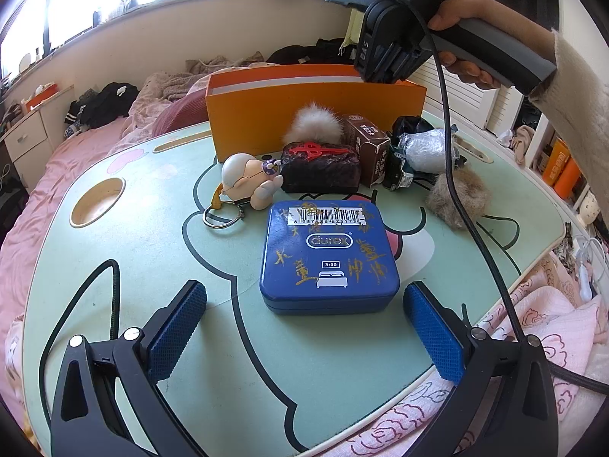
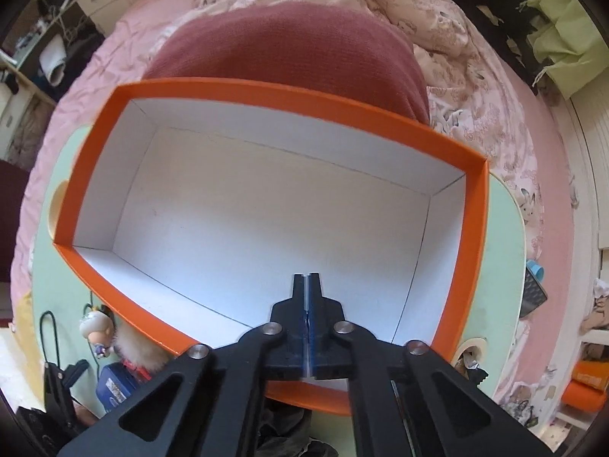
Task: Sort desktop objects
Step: 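Close the right gripper on the small silver object and lift it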
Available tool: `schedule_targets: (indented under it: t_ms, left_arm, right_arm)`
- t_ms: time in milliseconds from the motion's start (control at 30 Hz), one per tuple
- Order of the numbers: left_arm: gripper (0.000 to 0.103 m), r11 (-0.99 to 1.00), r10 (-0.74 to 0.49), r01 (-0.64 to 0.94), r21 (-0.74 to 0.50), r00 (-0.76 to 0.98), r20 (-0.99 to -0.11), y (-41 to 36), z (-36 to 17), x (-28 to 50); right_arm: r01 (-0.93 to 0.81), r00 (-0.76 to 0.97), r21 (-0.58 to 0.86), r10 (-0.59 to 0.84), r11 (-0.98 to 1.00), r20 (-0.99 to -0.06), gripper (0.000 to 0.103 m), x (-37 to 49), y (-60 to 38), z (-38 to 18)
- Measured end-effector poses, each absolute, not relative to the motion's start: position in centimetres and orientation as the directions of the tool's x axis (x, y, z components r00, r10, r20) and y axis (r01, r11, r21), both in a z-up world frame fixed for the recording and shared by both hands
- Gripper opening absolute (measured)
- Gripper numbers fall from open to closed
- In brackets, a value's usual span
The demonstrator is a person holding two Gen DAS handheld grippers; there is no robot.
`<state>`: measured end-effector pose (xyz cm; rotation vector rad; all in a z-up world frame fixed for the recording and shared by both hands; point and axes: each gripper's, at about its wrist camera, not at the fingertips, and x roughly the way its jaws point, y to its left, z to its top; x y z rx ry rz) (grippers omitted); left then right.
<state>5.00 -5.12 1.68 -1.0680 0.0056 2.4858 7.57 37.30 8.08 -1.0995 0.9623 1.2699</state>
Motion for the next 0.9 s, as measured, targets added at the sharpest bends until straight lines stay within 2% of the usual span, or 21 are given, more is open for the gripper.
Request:
schedule_targets:
  t_ms: [300, 433, 533, 567, 600, 733, 833, 900]
  left_arm:
    - [0.103, -0.904, 0.389, -0.395, -0.162, -0.607, -0.692, -5.0, 1.7, 5.0]
    - [0.103, -0.903, 0.391, -0.398, -0.16, -0.606, -0.693, -5.0, 1.7, 5.1]
    - [0.103, -0.902, 0.392, -0.401, -0.16, -0.606, -0.692, -5.0, 1.7, 5.1]
    - [0.103, -0.902, 0.392, -0.401, -0.16, -0.606, -0.692, -5.0, 1.7, 5.1]
    - [0.103, -0.901, 0.393, -0.403, -0.159, -0.605, -0.692, -5.0, 1.7, 5.1]
    - [0.103, -0.9, 0.394, -0.405, -0.159, -0.604, -0.692, -5.0, 1.7, 5.1]
    - [0.103, -0.9, 0.393, -0.409, -0.153, -0.606, -0.692, -4.9, 1.8, 5.1]
    - [0.103, -0.899, 0.396, -0.41, -0.157, -0.603, -0.692, -4.9, 1.8, 5.1]
  right_arm:
    - [-0.998, 0.026, -0.043, 0.338, -0.042, -0.941, 0.001, 7.4, 36.3, 11.6]
    - [-0.999, -0.023, 0.009, 0.308, -0.046, -0.951, 0.002, 8.0, 36.4, 12.1]
    - [-0.998, -0.068, 0.063, 0.243, -0.027, -0.968, 0.017, 9.0, 37.6, 11.2]
    - [-0.998, -0.057, 0.056, 0.232, -0.012, -0.971, 0.026, 9.2, 38.0, 10.9]
    - [-0.999, -0.041, 0.043, 0.215, 0.004, -0.976, 0.029, 9.4, 38.3, 10.5]
    - [-0.997, -0.064, 0.068, 0.111, 0.03, -0.992, 0.03, 9.8, 39.5, 8.3]
    - [-0.999, 0.038, -0.037, 0.079, 0.012, -0.996, 0.027, 9.0, 39.8, 7.0]
    - [-0.999, 0.042, -0.042, 0.052, 0.004, -0.998, 0.031, 8.6, 40.0, 5.9]
